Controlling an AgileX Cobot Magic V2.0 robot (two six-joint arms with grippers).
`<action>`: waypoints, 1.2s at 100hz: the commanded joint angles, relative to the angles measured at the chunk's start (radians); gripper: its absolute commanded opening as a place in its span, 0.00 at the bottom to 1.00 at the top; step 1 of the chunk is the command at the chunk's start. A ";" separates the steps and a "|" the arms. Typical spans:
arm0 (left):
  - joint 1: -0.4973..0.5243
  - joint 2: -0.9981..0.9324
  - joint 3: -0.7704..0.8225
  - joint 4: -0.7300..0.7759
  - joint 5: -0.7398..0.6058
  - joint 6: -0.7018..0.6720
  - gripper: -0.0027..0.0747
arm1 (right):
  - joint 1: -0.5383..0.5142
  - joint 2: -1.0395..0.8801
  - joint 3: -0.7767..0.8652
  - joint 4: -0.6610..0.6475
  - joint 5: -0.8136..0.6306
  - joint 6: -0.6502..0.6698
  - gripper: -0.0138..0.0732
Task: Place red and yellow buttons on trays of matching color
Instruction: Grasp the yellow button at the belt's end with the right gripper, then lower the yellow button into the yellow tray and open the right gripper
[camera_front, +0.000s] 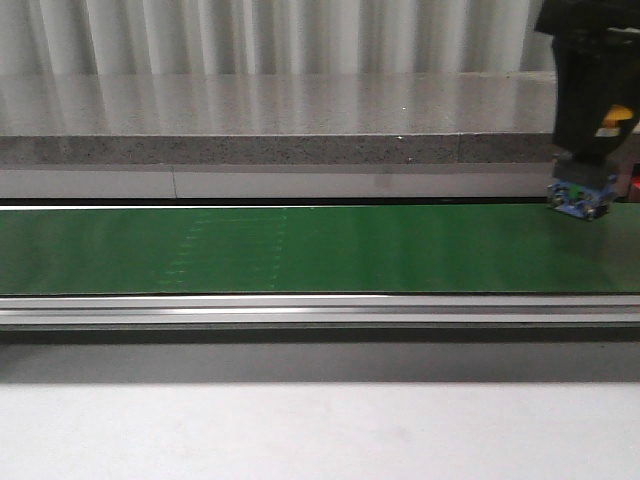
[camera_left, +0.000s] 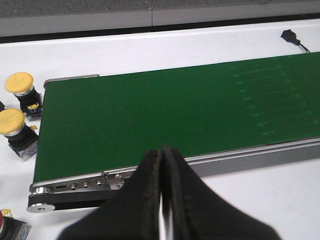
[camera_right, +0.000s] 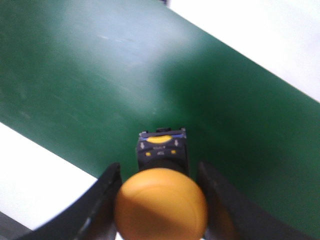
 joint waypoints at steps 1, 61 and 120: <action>-0.010 0.001 -0.027 -0.018 -0.074 0.002 0.01 | -0.067 -0.068 -0.032 0.000 0.021 0.004 0.40; -0.010 0.001 -0.027 -0.018 -0.074 0.002 0.01 | -0.556 -0.090 -0.018 -0.014 -0.038 0.005 0.39; -0.010 0.001 -0.027 -0.018 -0.074 0.002 0.01 | -0.628 0.037 0.018 -0.021 -0.099 -0.008 0.39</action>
